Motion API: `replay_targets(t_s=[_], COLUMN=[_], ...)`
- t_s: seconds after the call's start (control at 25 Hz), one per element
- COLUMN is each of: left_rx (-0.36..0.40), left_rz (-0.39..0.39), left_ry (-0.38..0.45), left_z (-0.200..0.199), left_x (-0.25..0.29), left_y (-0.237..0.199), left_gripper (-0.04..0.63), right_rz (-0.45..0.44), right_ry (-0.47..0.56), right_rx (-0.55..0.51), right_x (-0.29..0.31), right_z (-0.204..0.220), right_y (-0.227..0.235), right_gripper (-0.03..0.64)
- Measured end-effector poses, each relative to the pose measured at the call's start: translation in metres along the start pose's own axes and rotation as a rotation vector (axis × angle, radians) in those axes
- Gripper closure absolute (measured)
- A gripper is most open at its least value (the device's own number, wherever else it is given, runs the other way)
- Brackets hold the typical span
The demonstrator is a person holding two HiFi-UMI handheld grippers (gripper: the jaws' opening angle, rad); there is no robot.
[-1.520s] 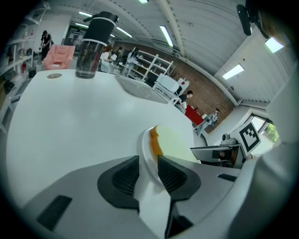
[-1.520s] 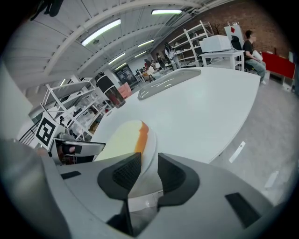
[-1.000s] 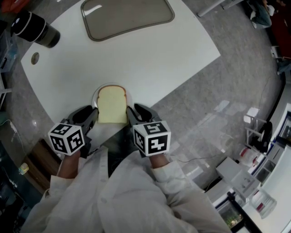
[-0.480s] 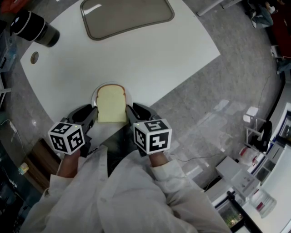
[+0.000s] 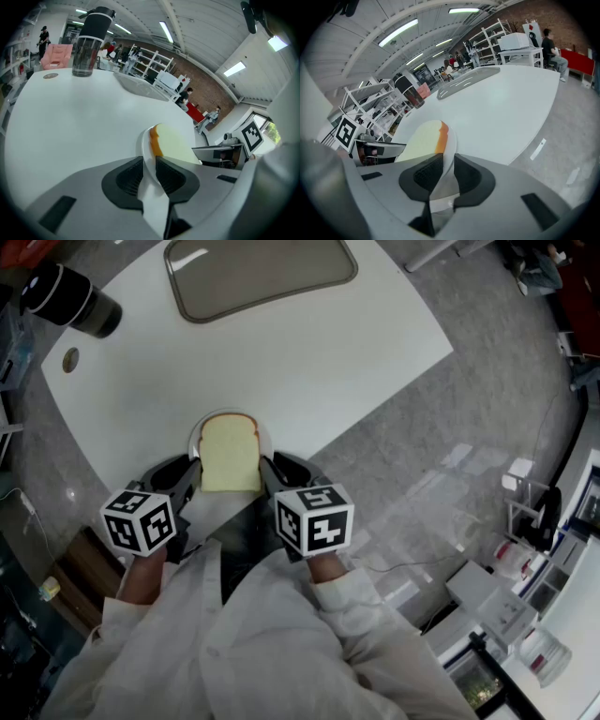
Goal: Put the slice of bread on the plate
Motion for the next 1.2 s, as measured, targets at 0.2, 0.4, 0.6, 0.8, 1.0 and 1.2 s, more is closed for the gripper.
replay_targets(t_s=[0.2,0.4,0.6,0.8,1.0,1.2], left_rx=[-0.006,-0.022,-0.024,-0.005,-0.003,0.007], left_rz=[0.007,0.029,0.042,0.062,0.09,0.117], left_ry=[-0.001,-0.007,-0.009,0.015,0.024,0.024], left_z=[0.0,0.0,-0.002,-0.011,-0.016,-0.018], left_x=[0.0,0.0,-0.003,-0.01,-0.014,-0.014], left_y=[0.0,-0.001,0.001,0.007,0.005,0.01], left_gripper=[0.506,0.506,0.506,0.506,0.506,0.506], right_rz=[0.015,0.012,0.026,0.037,0.06,0.085], right_ry=[-0.015,-0.018,-0.013,-0.003,0.003,0.022], right_rx=[-0.011,0.004,-0.004,0.008,0.021,0.066], right_x=[-0.001,-0.003,-0.007,-0.015,-0.019,-0.028], right_z=[-0.001,-0.003,-0.01,-0.013,-0.013,-0.007], right_y=[-0.001,0.0,-0.002,-0.006,-0.014,-0.016], right_gripper=[0.538,0.545,0.557,0.56,0.56,0.56])
Point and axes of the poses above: the fingertips, and each gripper's own axes: x forward along the fingers, y to its right, z out of its underside, the point moved 5 cm from there along -x, backward along the fingers, and after that the axes turned 7 degrees about -x, right-handed, at the moved point
